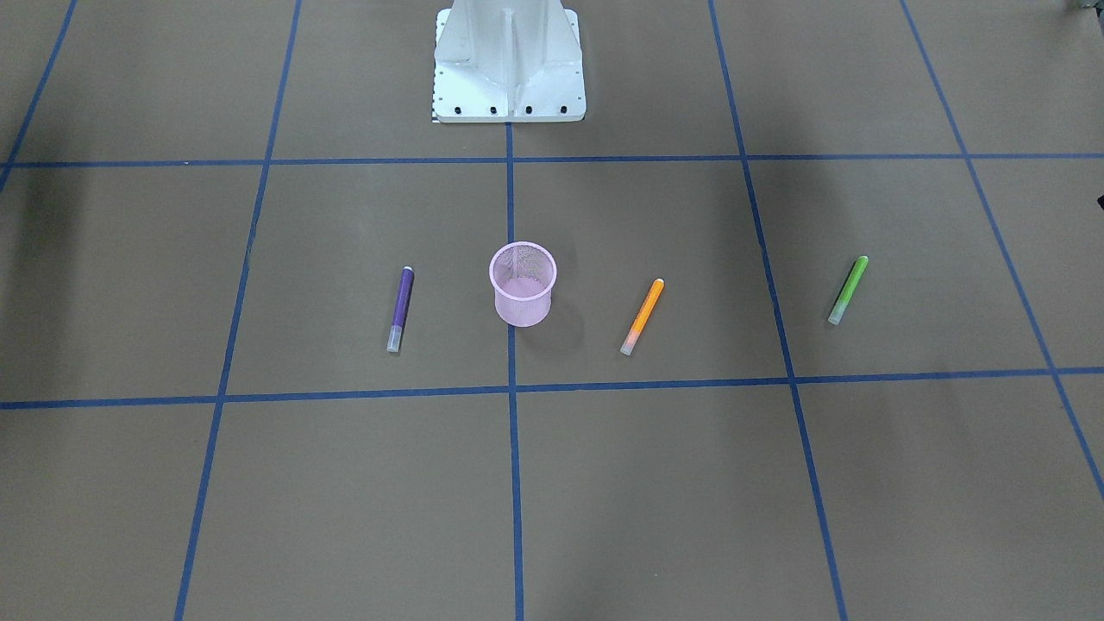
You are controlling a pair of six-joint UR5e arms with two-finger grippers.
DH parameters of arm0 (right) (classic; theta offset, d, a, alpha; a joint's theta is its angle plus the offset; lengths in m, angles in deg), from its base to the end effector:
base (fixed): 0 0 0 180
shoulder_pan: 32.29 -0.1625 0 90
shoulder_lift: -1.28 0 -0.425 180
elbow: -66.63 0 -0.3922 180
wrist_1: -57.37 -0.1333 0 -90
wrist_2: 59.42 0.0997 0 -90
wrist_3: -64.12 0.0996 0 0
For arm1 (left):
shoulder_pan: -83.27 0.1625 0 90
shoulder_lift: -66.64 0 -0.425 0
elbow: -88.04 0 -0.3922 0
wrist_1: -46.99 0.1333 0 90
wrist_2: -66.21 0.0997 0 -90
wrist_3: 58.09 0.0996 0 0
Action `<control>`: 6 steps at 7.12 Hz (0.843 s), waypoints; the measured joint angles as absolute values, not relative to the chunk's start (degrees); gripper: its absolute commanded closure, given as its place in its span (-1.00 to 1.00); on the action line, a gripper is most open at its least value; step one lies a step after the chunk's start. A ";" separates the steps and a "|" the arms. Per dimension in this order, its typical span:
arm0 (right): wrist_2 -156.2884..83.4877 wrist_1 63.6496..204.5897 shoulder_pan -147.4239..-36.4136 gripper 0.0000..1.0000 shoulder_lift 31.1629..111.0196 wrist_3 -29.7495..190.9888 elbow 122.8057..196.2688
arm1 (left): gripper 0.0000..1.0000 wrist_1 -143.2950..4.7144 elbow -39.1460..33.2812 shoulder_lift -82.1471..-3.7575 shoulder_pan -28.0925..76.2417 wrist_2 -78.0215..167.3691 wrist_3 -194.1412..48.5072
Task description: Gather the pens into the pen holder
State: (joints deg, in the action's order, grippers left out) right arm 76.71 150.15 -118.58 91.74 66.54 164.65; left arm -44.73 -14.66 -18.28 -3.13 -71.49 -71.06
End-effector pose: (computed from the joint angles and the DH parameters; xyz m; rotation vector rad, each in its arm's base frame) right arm 0.0296 -0.4934 0.5964 0.0357 -0.8078 -0.0549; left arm -0.0306 -0.4632 0.5838 0.0322 0.8442 -0.0858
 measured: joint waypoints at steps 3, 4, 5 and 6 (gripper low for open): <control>77.08 146.15 -118.40 -1.00 93.25 66.90 164.69 | -1.00 -45.69 -13.19 -17.54 -2.79 -72.20 -70.76; 77.21 144.69 -118.00 -0.95 94.41 67.08 164.65 | -1.00 -46.93 -12.24 -17.47 -2.13 -72.76 -70.83; 76.18 142.53 -116.57 -0.86 95.57 67.13 163.81 | -1.00 -49.18 -11.50 -17.51 -1.02 -73.66 -71.04; 73.80 138.35 -114.38 -0.79 96.19 67.14 161.33 | -1.00 -50.60 -11.21 -17.88 0.36 -74.55 -71.10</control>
State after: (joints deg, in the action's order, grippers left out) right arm 73.80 138.35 -114.38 96.19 67.14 161.33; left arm -50.60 -11.21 -17.88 0.36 -74.55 -71.10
